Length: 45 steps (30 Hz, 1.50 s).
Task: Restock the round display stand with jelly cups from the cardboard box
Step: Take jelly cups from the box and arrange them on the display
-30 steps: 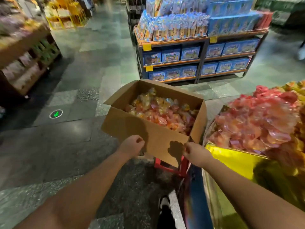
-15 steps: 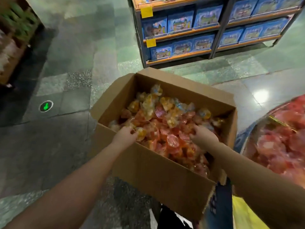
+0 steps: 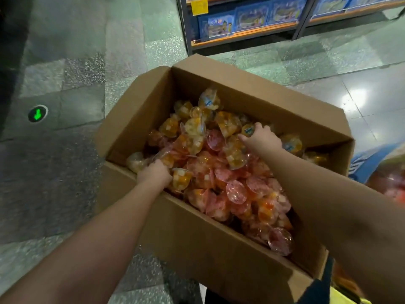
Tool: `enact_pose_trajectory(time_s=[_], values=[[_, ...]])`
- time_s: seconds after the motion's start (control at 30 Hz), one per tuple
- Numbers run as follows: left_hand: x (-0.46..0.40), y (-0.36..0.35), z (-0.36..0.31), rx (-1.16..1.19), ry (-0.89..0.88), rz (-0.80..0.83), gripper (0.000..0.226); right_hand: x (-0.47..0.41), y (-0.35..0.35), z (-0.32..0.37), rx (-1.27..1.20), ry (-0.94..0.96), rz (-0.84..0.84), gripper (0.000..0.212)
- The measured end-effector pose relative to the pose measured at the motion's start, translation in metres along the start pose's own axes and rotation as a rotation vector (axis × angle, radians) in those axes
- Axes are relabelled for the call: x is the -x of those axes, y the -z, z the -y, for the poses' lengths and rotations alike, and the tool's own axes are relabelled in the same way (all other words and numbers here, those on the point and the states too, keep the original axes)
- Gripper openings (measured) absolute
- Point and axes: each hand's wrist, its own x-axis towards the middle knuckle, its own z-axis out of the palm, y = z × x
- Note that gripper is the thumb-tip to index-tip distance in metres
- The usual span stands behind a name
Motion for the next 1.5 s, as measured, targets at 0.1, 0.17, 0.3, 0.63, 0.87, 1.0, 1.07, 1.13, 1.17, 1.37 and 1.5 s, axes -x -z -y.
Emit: enact_pose_trajectory(time_s=[0.1,0.17,0.3,0.63,0.87,1.0,1.07,1.13,1.17,1.37,1.5], values=[[-0.004,-0.005,-0.002,-0.065,0.007,-0.039,0.052,-0.009,-0.012,0.004,-0.005,-0.051,-0.038,0.078],[-0.002,-0.006,-0.002,-0.091,0.008,-0.057,0.052,-0.009,-0.018,0.001,-0.064,-0.088,-0.061,0.074],[0.010,0.005,0.000,-0.003,-0.018,-0.145,0.050,0.006,-0.018,-0.009,-0.306,-0.158,-0.085,0.086],[0.163,0.019,0.016,1.017,-0.206,0.063,0.062,0.196,-0.017,-0.069,-0.795,-0.215,-0.156,0.082],[0.296,-0.038,0.044,1.262,-0.241,0.648,0.027,0.389,-0.047,-0.110,-0.908,-0.132,-0.225,0.076],[0.366,-0.072,0.069,1.270,-0.390,0.711,0.027,0.476,-0.077,-0.148,-0.940,-0.135,-0.291,0.081],[0.402,-0.081,0.072,1.189,-0.434,0.714,0.026,0.523,-0.079,-0.162,-0.909,-0.148,-0.358,0.080],[0.438,-0.089,0.068,1.125,-0.460,0.693,0.024,0.570,-0.076,-0.177,-0.860,-0.183,-0.373,0.080],[0.457,-0.095,0.064,1.099,-0.467,0.666,0.022,0.593,-0.074,-0.184,-0.840,-0.214,-0.371,0.079],[0.555,-0.136,0.031,1.046,-0.498,0.729,0.018,0.696,-0.084,-0.250,-0.773,-0.339,-0.445,0.079],[0.614,-0.174,-0.008,0.974,-0.612,0.868,0.042,0.758,-0.092,-0.308,-0.729,-0.391,-0.496,0.077]])
